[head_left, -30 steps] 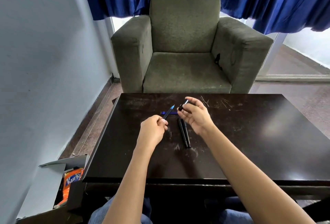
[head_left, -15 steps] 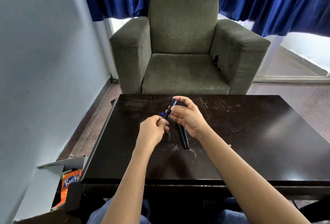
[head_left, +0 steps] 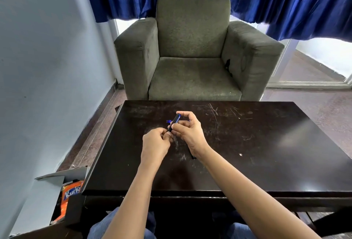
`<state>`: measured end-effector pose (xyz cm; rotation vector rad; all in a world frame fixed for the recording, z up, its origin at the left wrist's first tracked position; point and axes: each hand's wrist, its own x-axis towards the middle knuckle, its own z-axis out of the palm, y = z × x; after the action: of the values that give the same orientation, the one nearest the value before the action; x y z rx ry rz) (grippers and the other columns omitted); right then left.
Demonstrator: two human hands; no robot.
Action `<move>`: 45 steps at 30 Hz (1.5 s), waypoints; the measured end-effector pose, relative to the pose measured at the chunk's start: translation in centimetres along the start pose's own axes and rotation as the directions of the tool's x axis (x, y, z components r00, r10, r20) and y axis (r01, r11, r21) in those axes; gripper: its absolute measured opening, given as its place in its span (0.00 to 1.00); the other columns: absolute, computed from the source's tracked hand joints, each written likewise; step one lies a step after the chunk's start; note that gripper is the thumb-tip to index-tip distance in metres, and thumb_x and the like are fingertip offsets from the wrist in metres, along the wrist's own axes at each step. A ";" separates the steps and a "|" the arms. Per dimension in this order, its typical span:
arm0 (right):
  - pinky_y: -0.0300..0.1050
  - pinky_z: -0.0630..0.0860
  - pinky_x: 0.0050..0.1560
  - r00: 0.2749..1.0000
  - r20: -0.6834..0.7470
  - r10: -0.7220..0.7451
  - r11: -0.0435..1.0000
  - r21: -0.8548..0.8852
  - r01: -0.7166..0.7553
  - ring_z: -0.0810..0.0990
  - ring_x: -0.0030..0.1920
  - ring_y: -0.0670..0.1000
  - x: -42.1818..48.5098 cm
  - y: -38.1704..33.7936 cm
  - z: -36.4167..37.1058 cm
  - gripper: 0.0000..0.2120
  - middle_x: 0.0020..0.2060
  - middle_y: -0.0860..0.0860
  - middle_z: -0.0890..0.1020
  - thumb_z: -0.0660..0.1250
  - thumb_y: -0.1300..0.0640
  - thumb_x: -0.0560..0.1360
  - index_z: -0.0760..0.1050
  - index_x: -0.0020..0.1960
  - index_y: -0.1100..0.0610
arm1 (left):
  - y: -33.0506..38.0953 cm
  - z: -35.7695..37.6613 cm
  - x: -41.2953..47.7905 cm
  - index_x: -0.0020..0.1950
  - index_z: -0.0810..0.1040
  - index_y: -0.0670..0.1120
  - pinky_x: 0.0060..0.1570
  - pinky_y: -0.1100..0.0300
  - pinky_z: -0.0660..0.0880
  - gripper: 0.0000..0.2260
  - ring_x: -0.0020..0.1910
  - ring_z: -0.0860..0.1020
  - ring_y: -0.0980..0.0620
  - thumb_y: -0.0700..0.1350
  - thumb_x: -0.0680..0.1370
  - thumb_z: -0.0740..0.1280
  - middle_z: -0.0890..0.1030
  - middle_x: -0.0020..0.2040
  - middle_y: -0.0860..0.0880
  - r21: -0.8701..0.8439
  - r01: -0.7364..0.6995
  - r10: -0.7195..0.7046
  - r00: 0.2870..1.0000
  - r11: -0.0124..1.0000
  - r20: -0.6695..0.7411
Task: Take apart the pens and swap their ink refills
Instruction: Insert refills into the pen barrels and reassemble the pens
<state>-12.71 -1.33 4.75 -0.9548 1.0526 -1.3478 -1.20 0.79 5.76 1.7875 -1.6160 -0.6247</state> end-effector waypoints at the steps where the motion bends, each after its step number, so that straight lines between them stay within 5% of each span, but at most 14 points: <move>1: 0.51 0.80 0.49 1.000 -0.005 0.014 1.000 -0.003 -0.014 0.82 0.44 0.58 -0.1 0.2 -0.1 0.19 0.47 0.65 0.81 0.68 0.71 0.71 0.73 0.57 0.55 | -0.1 0.1 -0.1 0.48 0.84 0.44 0.30 0.72 0.65 0.10 0.34 0.77 0.59 0.44 0.80 0.63 0.85 0.42 0.49 0.001 0.007 -0.007 1.000 1.000 0.000; 5: 0.45 0.81 0.46 0.996 0.019 0.084 0.996 0.004 -0.084 0.82 0.46 0.57 0.4 0.4 -1.1 0.19 0.49 0.64 0.82 0.68 0.70 0.72 0.73 0.60 0.57 | 0.6 0.6 -0.5 0.46 0.83 0.44 0.36 0.67 0.70 0.10 0.38 0.80 0.53 0.44 0.80 0.62 0.84 0.40 0.48 -0.036 0.038 -0.037 0.999 0.999 0.040; 9: 0.46 0.81 0.52 0.983 0.080 0.167 0.980 -0.121 -0.156 0.81 0.48 0.54 1.3 -0.4 -2.3 0.20 0.45 0.57 0.82 0.70 0.68 0.72 0.74 0.62 0.56 | 0.8 1.7 -1.2 0.48 0.82 0.42 0.37 0.64 0.80 0.10 0.36 0.83 0.54 0.45 0.79 0.63 0.84 0.38 0.47 -0.278 0.193 -0.185 0.981 0.941 0.055; 12: 0.45 0.80 0.52 0.988 -0.041 0.148 0.959 -0.238 -0.154 0.80 0.46 0.51 2.5 -0.4 -4.1 0.18 0.44 0.53 0.80 0.69 0.65 0.73 0.76 0.62 0.54 | 0.5 1.8 -0.7 0.47 0.83 0.43 0.41 0.58 0.81 0.08 0.37 0.81 0.52 0.46 0.78 0.66 0.82 0.38 0.48 -0.298 0.248 -0.266 0.964 0.922 -0.022; 17: 0.29 0.73 0.40 0.973 -0.228 0.042 0.689 -0.698 -0.194 0.77 0.37 0.45 2.8 0.8 -7.6 0.13 0.39 0.48 0.81 0.68 0.64 0.72 0.80 0.56 0.56 | 0.6 2.2 1.0 0.42 0.84 0.46 0.35 0.62 0.69 0.09 0.34 0.75 0.53 0.49 0.76 0.67 0.81 0.36 0.49 -0.098 0.330 -0.332 0.943 0.939 -0.001; 19: 0.33 0.72 0.46 0.976 -0.211 0.061 0.595 -0.777 -0.205 0.76 0.42 0.47 2.7 1.7 -8.3 0.14 0.43 0.53 0.81 0.69 0.64 0.72 0.79 0.57 0.59 | 0.6 3.2 1.7 0.33 0.78 0.47 0.30 0.62 0.67 0.12 0.29 0.73 0.54 0.49 0.76 0.66 0.76 0.29 0.51 -0.035 0.350 -0.348 0.936 0.936 0.041; 22: 0.36 0.70 0.46 0.978 -0.187 0.094 0.541 -0.815 -0.208 0.76 0.43 0.48 2.6 2.5 -8.5 0.15 0.41 0.52 0.78 0.69 0.65 0.73 0.78 0.60 0.60 | 0.2 5.2 2.7 0.32 0.77 0.46 0.38 0.60 0.70 0.13 0.39 0.80 0.46 0.48 0.76 0.66 0.77 0.31 0.50 0.034 0.355 -0.357 0.929 0.934 0.097; 26: 0.36 0.71 0.43 0.981 -0.158 0.109 0.506 -0.841 -0.191 0.77 0.42 0.48 2.7 3.5 -8.0 0.16 0.43 0.55 0.81 0.67 0.65 0.73 0.77 0.61 0.59 | -0.5 7.5 3.4 0.46 0.83 0.43 0.42 0.56 0.74 0.11 0.50 0.81 0.41 0.50 0.76 0.67 0.83 0.46 0.45 0.097 0.350 -0.359 0.926 0.932 0.113; 33: 0.43 0.76 0.52 0.984 -0.133 0.115 0.427 -0.888 -0.170 0.81 0.51 0.56 3.0 5.0 -7.6 0.20 0.53 0.59 0.81 0.68 0.63 0.72 0.74 0.64 0.58 | -1.1 9.1 4.2 0.51 0.81 0.43 0.49 0.51 0.77 0.12 0.53 0.80 0.40 0.50 0.75 0.68 0.81 0.53 0.43 0.166 0.316 -0.335 0.937 0.934 0.101; 45: 0.43 0.75 0.53 0.986 -0.147 0.084 0.439 -0.882 -0.169 0.80 0.53 0.57 3.4 5.6 -7.5 0.19 0.53 0.59 0.81 0.66 0.64 0.72 0.75 0.62 0.59 | -1.8 10.4 4.7 0.56 0.75 0.41 0.50 0.49 0.77 0.16 0.54 0.79 0.40 0.50 0.76 0.68 0.80 0.55 0.42 0.177 0.194 -0.219 0.967 0.965 0.130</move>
<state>-18.54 -4.20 -2.80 -1.5483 1.9530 -0.6013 -6.89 -5.28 -2.31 2.0931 -1.6292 -0.7552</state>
